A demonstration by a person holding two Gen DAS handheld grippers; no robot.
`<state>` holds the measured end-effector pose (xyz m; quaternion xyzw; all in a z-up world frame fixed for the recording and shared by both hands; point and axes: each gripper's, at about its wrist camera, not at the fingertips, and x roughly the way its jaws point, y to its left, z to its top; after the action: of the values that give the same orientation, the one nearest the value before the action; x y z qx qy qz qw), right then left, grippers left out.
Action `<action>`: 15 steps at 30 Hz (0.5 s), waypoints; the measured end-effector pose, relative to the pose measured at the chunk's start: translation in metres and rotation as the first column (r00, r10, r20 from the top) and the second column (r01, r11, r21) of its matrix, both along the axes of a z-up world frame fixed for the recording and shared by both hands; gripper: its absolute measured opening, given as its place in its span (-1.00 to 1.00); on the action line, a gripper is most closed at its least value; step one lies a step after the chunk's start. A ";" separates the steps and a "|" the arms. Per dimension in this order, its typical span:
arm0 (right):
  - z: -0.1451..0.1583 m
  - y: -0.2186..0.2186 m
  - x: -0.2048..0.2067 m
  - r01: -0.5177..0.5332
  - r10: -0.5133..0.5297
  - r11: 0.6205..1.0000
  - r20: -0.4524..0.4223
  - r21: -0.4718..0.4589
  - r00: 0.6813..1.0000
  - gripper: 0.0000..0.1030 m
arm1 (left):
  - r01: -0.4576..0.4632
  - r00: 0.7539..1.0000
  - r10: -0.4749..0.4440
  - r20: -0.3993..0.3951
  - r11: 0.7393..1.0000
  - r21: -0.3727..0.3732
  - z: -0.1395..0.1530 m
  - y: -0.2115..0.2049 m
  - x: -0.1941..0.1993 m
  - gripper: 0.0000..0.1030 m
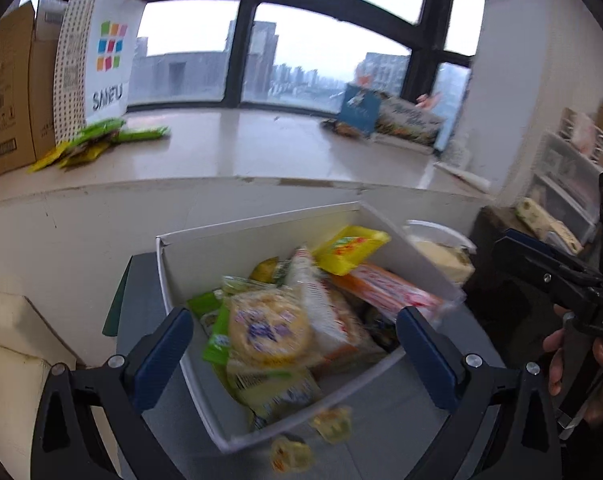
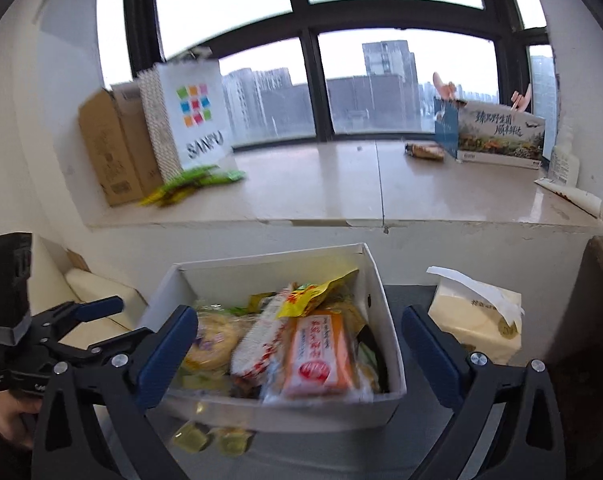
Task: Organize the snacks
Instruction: 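Grasp a jelly cup with the right tool while the left grasps another jelly cup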
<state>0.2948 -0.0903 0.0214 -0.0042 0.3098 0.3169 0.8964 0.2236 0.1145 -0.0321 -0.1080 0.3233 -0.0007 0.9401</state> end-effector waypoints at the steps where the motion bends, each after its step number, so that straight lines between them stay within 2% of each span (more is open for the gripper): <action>1: 0.002 -0.005 -0.007 -0.002 0.002 1.000 0.009 0.009 1.000 1.00 | 0.010 1.000 -0.011 0.022 1.000 0.007 0.004 -0.005 -0.011 1.00; 8: 0.004 -0.049 -0.086 -0.034 0.028 0.998 0.104 0.061 0.994 1.00 | 0.061 0.993 -0.060 0.100 0.998 0.001 0.017 -0.036 -0.076 1.00; 15: -0.011 -0.087 -0.148 -0.018 0.004 0.991 0.111 0.130 0.994 1.00 | 0.088 0.990 -0.082 0.116 0.995 -0.041 0.006 -0.060 -0.137 1.00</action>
<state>0.1471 -0.1777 0.0104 0.0351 0.2381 0.3406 0.9089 0.0861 0.0542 -0.0259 -0.1154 0.2733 -0.0542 0.9534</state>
